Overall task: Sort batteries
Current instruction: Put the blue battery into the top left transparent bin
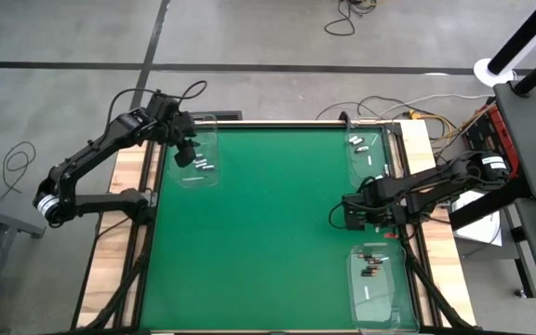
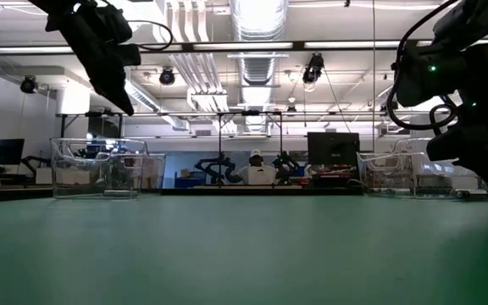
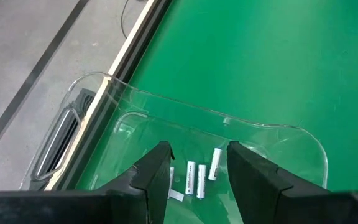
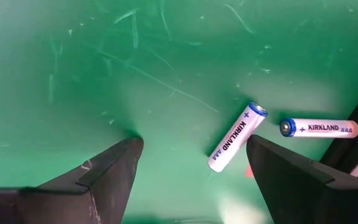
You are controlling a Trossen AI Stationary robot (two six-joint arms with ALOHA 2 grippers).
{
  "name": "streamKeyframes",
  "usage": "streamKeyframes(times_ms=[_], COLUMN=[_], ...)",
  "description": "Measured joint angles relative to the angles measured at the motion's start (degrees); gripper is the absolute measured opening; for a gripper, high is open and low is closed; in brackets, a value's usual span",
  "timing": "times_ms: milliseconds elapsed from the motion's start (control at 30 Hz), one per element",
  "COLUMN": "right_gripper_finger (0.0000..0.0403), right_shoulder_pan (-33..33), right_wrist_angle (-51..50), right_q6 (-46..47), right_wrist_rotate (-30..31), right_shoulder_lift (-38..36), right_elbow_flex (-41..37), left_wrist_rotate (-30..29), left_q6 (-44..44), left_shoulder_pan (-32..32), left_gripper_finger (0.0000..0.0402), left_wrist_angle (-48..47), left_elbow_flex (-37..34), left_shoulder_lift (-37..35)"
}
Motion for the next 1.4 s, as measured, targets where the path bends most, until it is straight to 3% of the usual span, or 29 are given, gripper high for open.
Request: streamKeyframes(times_ms=[1100, 1400], right_gripper_finger=[0.012, 0.0071], right_shoulder_pan=[0.0, 0.0], right_wrist_angle=[3.8, 5.8], right_q6=[0.4, 0.8], right_wrist_rotate=[-3.9, -4.0], right_shoulder_lift=[0.4, 2.8], right_elbow_flex=[-0.2, 0.0], left_wrist_rotate=[0.0, 0.5], left_q6=[0.0, -0.2], left_shoulder_pan=[0.0, 0.0], left_gripper_finger=[0.0137, 0.0137], left_wrist_angle=[0.3, 0.5], left_elbow_flex=[0.0, 0.0], left_shoulder_lift=[0.0, -3.1])
